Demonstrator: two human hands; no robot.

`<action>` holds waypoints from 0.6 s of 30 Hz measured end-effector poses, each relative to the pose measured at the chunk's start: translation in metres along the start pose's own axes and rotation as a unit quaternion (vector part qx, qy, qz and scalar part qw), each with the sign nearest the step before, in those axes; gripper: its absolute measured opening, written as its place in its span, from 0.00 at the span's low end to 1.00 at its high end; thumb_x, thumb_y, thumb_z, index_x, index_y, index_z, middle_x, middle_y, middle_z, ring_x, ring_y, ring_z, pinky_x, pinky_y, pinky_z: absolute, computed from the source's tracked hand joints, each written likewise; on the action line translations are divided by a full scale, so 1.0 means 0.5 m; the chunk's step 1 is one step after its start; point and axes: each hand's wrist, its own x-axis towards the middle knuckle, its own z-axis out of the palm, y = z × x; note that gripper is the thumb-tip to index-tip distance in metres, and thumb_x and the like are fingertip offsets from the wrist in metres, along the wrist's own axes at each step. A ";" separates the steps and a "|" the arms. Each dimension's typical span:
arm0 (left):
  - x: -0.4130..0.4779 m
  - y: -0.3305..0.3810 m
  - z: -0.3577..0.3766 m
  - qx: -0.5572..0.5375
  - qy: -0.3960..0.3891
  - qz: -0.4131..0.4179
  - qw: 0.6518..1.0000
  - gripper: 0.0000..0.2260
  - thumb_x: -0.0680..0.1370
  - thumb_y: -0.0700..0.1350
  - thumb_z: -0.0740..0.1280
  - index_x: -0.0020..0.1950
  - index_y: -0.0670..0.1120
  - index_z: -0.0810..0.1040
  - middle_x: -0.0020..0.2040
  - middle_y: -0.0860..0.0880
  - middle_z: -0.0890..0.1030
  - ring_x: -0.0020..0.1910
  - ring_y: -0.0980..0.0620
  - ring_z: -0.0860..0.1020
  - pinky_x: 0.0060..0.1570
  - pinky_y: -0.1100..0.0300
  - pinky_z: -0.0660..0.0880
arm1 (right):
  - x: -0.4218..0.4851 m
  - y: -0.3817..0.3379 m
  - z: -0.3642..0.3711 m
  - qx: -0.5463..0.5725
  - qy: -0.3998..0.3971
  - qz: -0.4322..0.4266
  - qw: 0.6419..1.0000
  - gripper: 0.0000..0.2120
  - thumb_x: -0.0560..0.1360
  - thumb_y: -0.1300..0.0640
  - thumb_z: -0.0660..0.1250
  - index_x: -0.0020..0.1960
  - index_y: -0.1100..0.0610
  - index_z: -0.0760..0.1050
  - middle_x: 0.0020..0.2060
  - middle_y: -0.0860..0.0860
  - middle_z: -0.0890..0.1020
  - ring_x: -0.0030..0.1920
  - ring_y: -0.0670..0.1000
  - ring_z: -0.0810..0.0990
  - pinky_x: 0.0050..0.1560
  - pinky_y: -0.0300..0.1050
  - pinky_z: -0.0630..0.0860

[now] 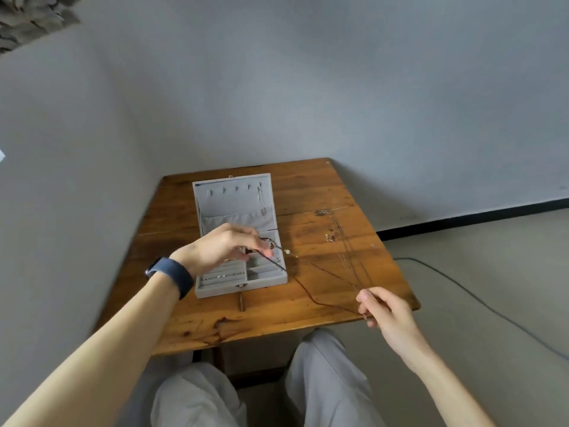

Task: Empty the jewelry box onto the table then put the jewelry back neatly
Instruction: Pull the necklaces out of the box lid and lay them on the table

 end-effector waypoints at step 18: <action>0.195 0.018 0.184 -0.096 -0.060 -0.061 0.992 0.14 0.79 0.33 0.64 0.59 0.46 0.81 0.44 0.47 0.83 0.43 0.50 0.79 0.53 0.54 0.78 | -0.143 0.117 -0.080 0.284 0.021 0.152 0.946 0.10 0.71 0.53 0.71 0.42 0.61 0.82 0.42 0.58 0.84 0.42 0.53 0.81 0.43 0.42 0.79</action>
